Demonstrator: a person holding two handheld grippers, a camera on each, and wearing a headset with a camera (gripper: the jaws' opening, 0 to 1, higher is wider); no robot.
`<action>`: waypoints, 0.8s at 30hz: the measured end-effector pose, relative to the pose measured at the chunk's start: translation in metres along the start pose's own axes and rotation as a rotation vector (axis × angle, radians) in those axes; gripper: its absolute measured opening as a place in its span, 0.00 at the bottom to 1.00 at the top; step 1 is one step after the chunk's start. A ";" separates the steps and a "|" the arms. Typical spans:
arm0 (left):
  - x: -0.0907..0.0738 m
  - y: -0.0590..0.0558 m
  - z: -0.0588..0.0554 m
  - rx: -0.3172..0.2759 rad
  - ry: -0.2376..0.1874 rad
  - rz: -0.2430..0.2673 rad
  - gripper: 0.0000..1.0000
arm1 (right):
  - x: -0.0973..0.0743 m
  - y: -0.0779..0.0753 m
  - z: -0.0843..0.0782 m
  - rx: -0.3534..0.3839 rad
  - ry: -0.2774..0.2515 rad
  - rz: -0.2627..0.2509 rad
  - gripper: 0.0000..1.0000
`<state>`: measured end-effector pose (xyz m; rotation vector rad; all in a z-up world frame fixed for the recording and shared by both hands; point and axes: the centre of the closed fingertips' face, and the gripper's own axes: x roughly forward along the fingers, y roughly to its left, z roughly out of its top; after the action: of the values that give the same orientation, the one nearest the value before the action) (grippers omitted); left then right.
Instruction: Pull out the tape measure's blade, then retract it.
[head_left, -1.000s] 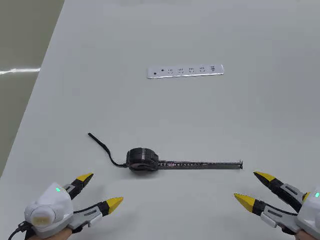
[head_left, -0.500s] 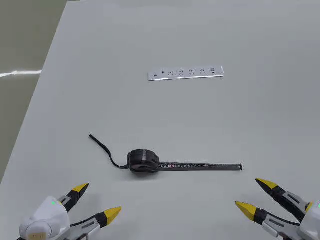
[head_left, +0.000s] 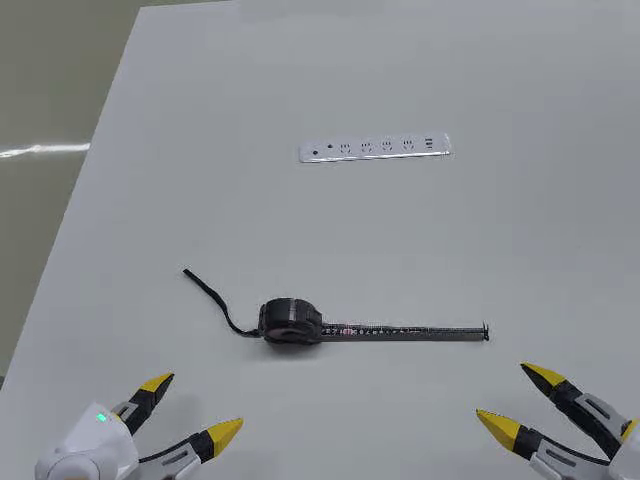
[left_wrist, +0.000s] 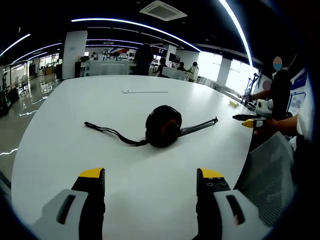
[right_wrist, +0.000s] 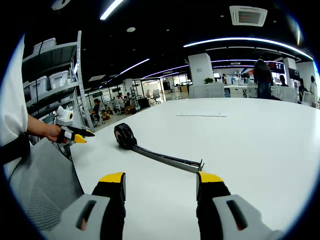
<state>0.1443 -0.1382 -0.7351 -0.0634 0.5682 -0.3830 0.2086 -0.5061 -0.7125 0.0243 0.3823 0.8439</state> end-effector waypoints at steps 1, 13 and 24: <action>0.000 0.000 0.000 0.001 -0.001 0.003 0.73 | -0.001 0.000 0.000 -0.002 -0.003 -0.002 0.57; -0.006 0.005 -0.004 -0.013 0.002 0.016 0.75 | -0.008 0.004 -0.002 0.014 -0.014 -0.009 0.59; -0.004 0.002 -0.003 -0.007 0.004 0.013 0.74 | -0.006 0.004 -0.001 0.010 -0.008 -0.001 0.59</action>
<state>0.1402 -0.1350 -0.7356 -0.0657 0.5740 -0.3688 0.2017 -0.5082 -0.7104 0.0366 0.3784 0.8410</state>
